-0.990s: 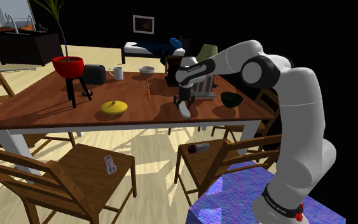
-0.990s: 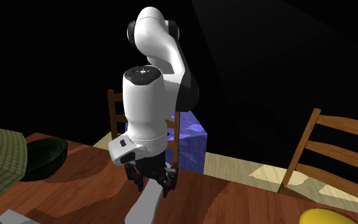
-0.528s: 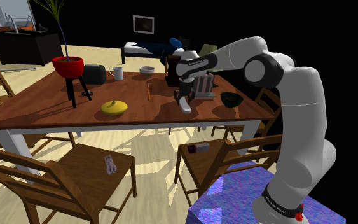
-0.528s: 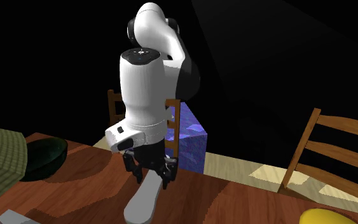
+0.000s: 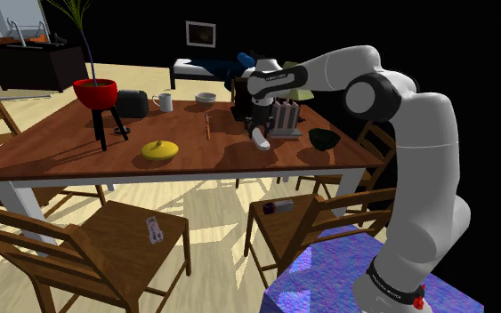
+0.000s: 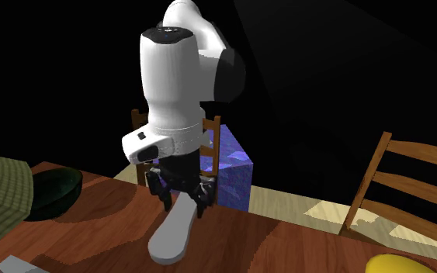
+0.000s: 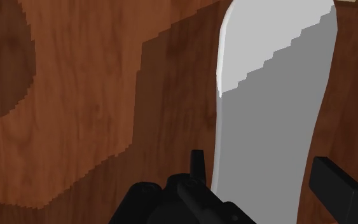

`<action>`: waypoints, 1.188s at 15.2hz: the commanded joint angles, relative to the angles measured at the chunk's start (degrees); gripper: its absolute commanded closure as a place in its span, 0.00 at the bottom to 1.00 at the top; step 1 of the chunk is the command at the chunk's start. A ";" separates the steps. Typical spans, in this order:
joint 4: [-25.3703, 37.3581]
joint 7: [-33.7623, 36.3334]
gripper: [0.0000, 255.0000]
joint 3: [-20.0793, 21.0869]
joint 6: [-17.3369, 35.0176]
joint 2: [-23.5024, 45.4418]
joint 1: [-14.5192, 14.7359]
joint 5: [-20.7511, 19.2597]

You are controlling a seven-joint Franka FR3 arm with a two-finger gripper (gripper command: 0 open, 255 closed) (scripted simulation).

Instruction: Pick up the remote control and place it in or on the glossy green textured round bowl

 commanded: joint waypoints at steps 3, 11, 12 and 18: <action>2.03 -0.03 1.00 0.01 -2.69 -0.66 0.02 0.02; 7.48 -0.14 1.00 0.02 -8.61 -1.13 0.05 0.06; 8.27 -0.15 1.00 0.02 -9.39 -1.12 0.05 0.06; 10.70 -1.34 1.00 -0.27 -12.35 -1.68 -0.78 0.21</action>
